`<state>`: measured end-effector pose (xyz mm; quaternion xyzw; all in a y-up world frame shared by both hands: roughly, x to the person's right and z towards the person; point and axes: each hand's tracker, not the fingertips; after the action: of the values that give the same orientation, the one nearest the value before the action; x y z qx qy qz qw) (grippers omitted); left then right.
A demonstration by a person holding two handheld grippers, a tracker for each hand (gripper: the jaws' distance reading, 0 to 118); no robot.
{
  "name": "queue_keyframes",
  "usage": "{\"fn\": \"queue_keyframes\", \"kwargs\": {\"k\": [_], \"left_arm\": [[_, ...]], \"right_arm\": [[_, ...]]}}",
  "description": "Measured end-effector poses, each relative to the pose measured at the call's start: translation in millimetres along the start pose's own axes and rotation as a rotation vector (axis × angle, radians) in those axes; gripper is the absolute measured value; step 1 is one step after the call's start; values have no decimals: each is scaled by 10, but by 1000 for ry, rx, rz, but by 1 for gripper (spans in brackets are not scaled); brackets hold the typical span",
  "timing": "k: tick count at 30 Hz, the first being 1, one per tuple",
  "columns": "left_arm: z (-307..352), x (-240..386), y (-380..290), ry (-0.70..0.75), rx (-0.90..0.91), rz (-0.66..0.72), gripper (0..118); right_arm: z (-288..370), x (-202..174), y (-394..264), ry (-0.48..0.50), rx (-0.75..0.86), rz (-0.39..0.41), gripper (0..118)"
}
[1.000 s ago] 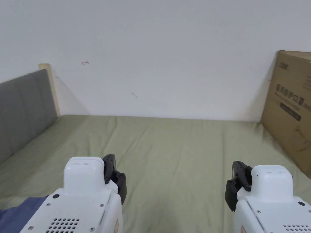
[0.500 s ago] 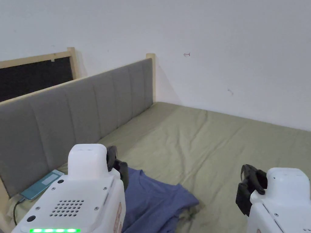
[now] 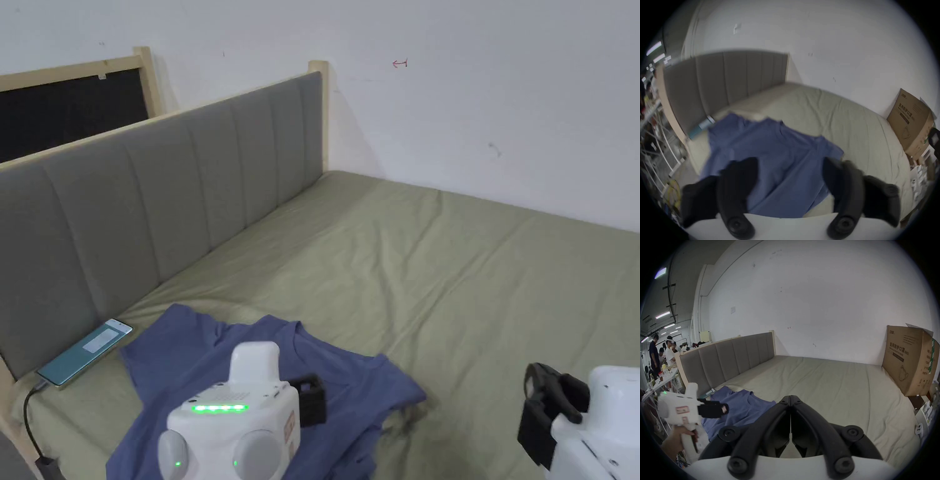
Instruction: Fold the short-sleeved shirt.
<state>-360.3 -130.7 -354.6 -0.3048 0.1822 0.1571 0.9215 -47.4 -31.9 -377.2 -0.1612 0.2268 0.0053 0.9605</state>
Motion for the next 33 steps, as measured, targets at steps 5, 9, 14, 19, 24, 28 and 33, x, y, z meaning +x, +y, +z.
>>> {"fn": "queue_keyframes", "kwargs": {"k": [5, 9, 14, 19, 24, 28, 33], "left_arm": [[-760, 11, -251, 37, -213, -21, 95], [-1204, 76, -450, 82, -340, -80, 94], [-1048, 94, -311, 99, -247, -40, 3], [-1059, -10, -204, 57, -321, 44, 3], [-864, -183, 27, -112, -299, 323, 3], [-637, 135, 351, -169, -229, 284, 3], [-409, 954, 695, -414, -179, 328, 3]], "right_arm": [[-167, 110, -85, -25, -54, -12, 1], [-245, 180, -150, -43, -87, -10, 1], [-285, 268, -209, -55, -117, -51, 1], [-192, 314, -208, -56, -126, -44, 1], [-73, 524, -131, -94, -99, -93, 1], [99, 717, -61, -149, -68, -105, 1], [390, 1037, 26, -221, -22, -139, 1]]}}
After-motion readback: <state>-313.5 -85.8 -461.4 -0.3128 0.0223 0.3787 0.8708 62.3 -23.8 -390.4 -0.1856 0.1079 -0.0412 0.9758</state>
